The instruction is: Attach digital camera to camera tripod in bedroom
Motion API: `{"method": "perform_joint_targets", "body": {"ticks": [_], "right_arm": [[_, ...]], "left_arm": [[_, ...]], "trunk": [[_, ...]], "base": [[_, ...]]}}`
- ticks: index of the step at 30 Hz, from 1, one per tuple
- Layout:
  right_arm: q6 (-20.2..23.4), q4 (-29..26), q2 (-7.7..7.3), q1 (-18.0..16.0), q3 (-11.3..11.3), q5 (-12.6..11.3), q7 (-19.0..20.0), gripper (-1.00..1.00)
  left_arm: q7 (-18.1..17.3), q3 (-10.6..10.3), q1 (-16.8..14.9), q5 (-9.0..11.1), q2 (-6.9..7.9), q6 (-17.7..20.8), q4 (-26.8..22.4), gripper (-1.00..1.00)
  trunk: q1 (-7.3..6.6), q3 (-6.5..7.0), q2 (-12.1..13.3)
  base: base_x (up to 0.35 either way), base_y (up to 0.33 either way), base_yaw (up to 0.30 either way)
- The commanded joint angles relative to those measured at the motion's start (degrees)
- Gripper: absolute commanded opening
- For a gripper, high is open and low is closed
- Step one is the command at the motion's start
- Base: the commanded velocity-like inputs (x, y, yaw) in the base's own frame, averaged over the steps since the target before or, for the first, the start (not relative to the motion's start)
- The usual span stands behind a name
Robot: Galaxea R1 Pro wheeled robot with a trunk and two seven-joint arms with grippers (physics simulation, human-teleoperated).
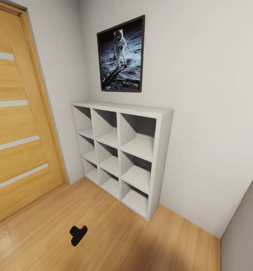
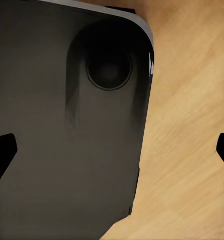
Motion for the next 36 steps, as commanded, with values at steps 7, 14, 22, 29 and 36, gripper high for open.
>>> {"method": "perform_joint_targets", "body": {"ticks": [7,14,22,29,36], "right_arm": [[-0.09,-0.01,-0.06,0.00,0.24,0.41,-0.14,1.00],[-0.08,-0.03,-0.09,0.00,0.24,0.43,-0.11,1.00],[-0.13,-0.03,-0.16,0.00,0.24,0.44,-0.03,1.00],[-0.16,-0.02,-0.23,0.00,0.24,0.45,-0.02,1.00],[-0.16,-0.02,-0.26,0.00,0.24,0.52,-0.01,1.00]], "left_arm": [[0.03,0.07,0.00,0.27,0.05,-0.11,-0.07,1.00],[0.03,0.08,0.02,0.27,0.05,-0.11,-0.07,1.00],[0.03,0.09,-0.01,0.28,0.03,-0.11,-0.07,1.00],[0.03,0.09,-0.01,0.28,0.03,-0.11,-0.07,1.00],[0.02,0.09,0.00,0.28,0.03,-0.11,-0.07,1.00]], "trunk": [[0.03,-0.04,-0.02],[0.03,-0.04,-0.02],[0.03,-0.04,-0.02],[0.03,-0.04,-0.02],[0.03,-0.04,-0.02]], "base": [[0.323,0.011,0.270],[0.323,0.073,0.269],[0.323,0.101,0.110],[0.323,0.116,0.020],[0.323,0.152,0.003]]}}
